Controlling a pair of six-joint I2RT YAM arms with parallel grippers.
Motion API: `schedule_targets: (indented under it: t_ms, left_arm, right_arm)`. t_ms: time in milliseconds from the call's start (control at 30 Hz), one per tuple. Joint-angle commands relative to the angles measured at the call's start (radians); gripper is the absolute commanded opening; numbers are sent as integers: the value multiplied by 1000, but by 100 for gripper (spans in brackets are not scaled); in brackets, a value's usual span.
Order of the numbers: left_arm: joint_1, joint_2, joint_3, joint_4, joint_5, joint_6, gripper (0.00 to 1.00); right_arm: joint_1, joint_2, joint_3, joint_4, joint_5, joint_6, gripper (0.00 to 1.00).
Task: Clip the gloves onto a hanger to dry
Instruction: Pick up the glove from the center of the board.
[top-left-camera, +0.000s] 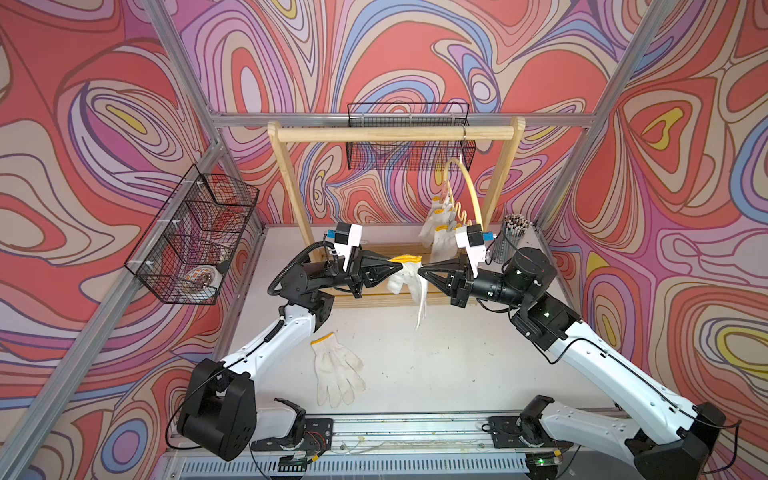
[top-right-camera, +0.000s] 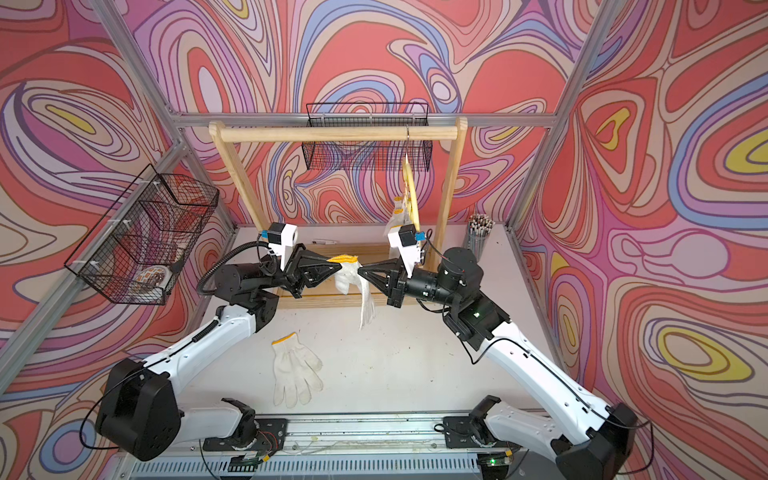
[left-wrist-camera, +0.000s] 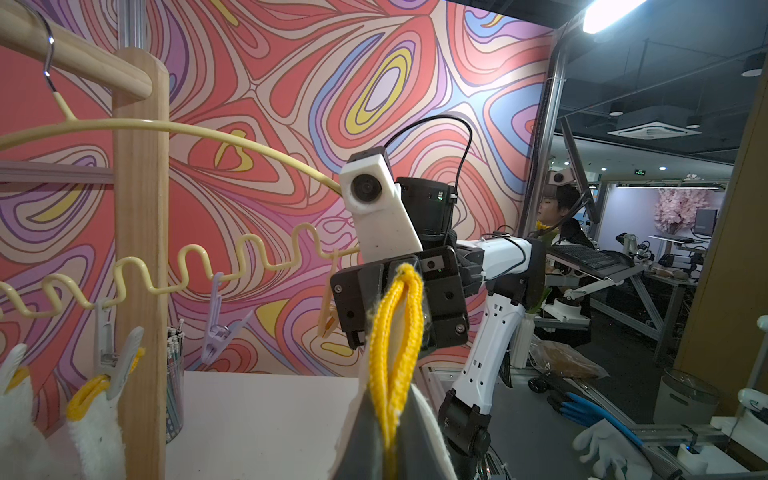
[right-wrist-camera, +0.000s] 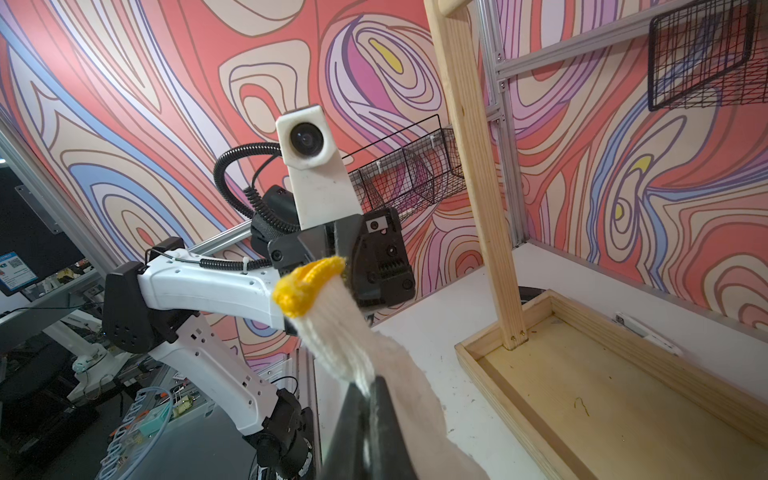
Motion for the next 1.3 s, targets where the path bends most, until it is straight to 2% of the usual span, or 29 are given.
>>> schedule_targets:
  t_ms: [0, 100, 167, 233, 433, 533, 633, 733, 967, 1267]
  left_arm:
    - [-4, 14, 28, 72, -26, -18, 0]
    - [-2, 48, 41, 34, -42, -20, 0]
    - [-2, 61, 63, -127, -52, 54, 0]
    - [-2, 46, 85, -355, -85, 183, 0]
    - [-4, -35, 159, -894, -196, 532, 0]
    - [-4, -46, 226, -1125, -282, 659, 0]
    - [-10, -34, 297, -1294, -359, 746, 0]
    - [-21, -15, 341, -1381, -411, 797, 0]
    - [-35, 8, 351, -1378, -431, 801, 0]
    - [-65, 53, 390, -1411, -502, 816, 0]
  right_arm:
    - [-11, 4, 19, -128, 55, -35, 20]
    - [-10, -6, 62, -279, 142, -100, 33]
    - [-10, -24, 75, -359, 216, -136, 42]
    - [-10, -45, 78, -415, 269, -159, 48]
    - [-9, -85, 60, -555, 394, -217, 56]
    - [-11, -82, 41, -603, 410, -211, 63]
    - [-10, -102, -16, -581, 427, -187, 64]
    - [-9, -104, -55, -611, 472, -193, 65]
    - [-5, -92, -114, -644, 483, -202, 64]
    - [14, 11, -134, -727, 363, -219, 62]
